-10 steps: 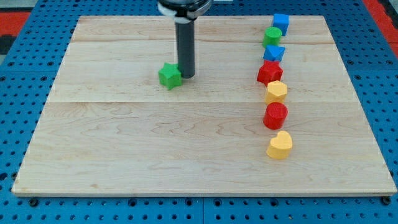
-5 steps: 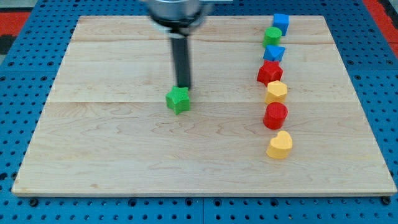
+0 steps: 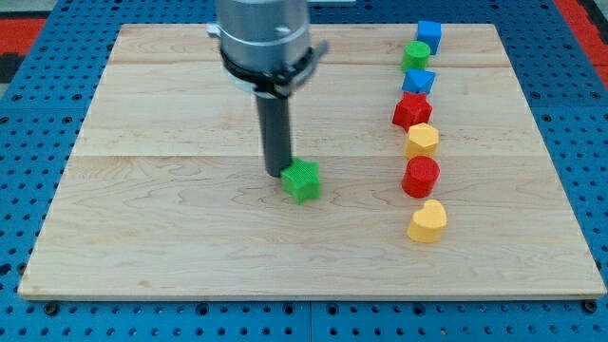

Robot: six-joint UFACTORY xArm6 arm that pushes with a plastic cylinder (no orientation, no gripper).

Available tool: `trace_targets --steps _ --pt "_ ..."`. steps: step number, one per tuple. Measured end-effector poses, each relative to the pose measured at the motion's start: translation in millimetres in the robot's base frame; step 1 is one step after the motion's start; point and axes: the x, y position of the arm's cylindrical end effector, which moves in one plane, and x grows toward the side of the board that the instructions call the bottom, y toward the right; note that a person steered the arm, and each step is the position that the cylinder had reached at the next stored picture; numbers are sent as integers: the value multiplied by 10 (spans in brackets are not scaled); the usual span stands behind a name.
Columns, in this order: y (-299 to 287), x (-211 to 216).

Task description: Move the green star down to the yellow heart

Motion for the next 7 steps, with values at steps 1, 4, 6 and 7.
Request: trace_targets --steps 1,4,6,7 --pt "476 194" --pt "812 841" --pt "1282 869" --pt "1049 1020"
